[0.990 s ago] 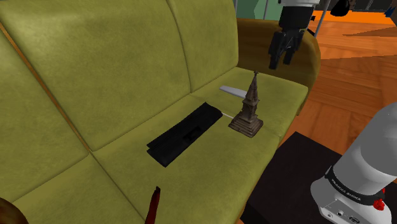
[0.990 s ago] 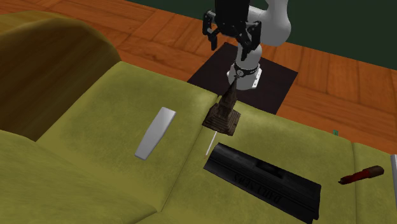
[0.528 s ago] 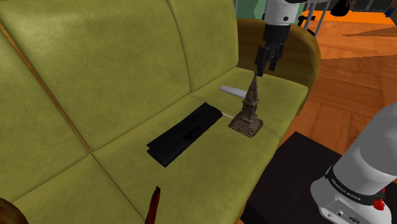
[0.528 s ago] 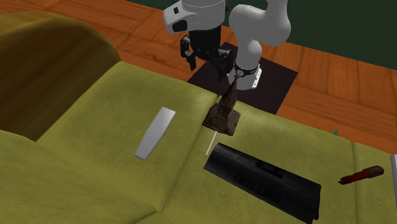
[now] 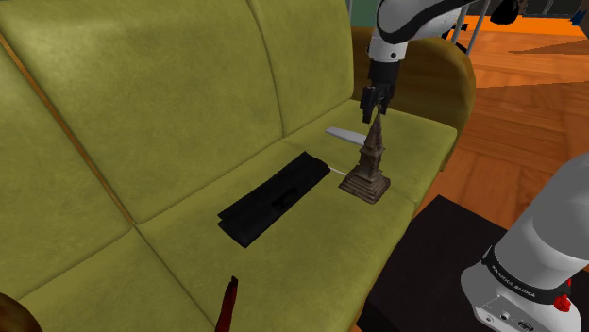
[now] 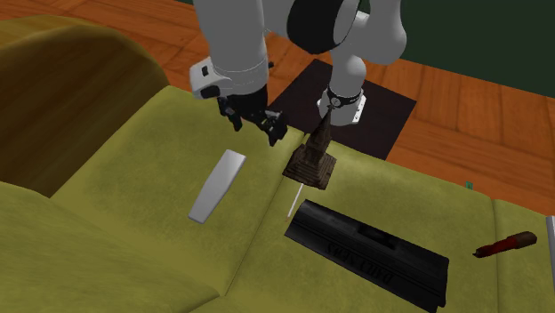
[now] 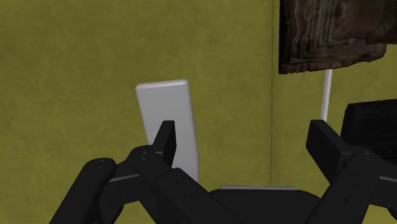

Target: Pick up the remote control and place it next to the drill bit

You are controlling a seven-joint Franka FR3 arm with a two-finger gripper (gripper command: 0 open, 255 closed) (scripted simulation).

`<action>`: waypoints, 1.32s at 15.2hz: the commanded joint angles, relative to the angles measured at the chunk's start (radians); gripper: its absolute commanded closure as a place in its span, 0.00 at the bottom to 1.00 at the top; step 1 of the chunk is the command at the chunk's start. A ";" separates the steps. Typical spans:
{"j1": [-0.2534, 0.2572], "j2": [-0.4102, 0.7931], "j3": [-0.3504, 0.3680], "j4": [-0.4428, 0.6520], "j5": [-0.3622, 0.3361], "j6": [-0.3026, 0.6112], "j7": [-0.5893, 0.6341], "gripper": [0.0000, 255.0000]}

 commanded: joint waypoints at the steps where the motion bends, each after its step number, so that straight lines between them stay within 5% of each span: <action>1: -0.002 0.077 -0.008 0.036 -0.005 0.042 -0.024 0.00; 11: -0.024 0.454 -0.035 0.274 -0.010 0.182 -0.137 0.00; 20: -0.026 0.505 -0.034 0.231 -0.004 0.275 -0.141 0.00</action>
